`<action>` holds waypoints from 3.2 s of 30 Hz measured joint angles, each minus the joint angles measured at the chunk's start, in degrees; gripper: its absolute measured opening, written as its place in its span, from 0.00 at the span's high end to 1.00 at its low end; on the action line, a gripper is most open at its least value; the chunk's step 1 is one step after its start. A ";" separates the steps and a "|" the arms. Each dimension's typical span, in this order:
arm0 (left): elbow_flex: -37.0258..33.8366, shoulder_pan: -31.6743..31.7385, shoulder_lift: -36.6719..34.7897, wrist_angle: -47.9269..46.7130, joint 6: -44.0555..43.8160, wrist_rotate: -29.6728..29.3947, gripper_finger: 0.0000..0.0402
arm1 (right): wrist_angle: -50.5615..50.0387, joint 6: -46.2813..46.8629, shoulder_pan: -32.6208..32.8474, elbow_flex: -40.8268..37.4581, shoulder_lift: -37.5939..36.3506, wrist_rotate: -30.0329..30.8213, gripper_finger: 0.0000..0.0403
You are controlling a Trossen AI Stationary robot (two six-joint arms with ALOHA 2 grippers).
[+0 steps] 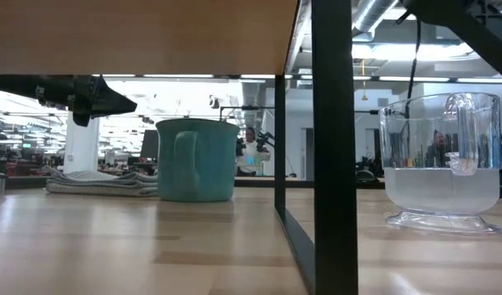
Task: Stack small to large cups/mugs on shelf
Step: Put the green mug on the shelf
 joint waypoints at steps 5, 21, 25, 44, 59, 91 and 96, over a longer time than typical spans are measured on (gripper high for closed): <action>0.02 0.02 -0.07 0.02 0.00 0.01 0.89 | -0.32 -4.12 -0.44 -0.09 -5.54 3.65 0.78; 0.02 0.02 -0.07 0.03 0.00 -0.10 0.89 | -11.77 -14.81 0.12 -0.35 -20.80 21.71 0.98; -0.01 0.02 -0.07 0.02 -0.01 -0.10 0.89 | -15.12 -17.44 -0.46 -3.18 -22.09 22.81 0.99; 0.00 0.01 -0.07 0.04 -2.45 -0.28 0.89 | 22.65 -18.44 -10.66 -62.56 -54.05 16.32 1.00; 0.00 -0.01 -0.07 0.06 -2.50 -0.28 0.89 | 52.16 -11.01 -13.90 -100.76 -79.60 11.37 1.00; 0.46 0.01 -0.09 0.88 -0.72 0.14 0.89 | 72.91 -3.84 -14.18 -124.96 -98.87 16.97 0.95; 2.26 0.01 -0.19 2.65 -0.71 0.12 0.89 | 72.90 -3.84 -14.18 -124.96 -98.87 17.21 0.91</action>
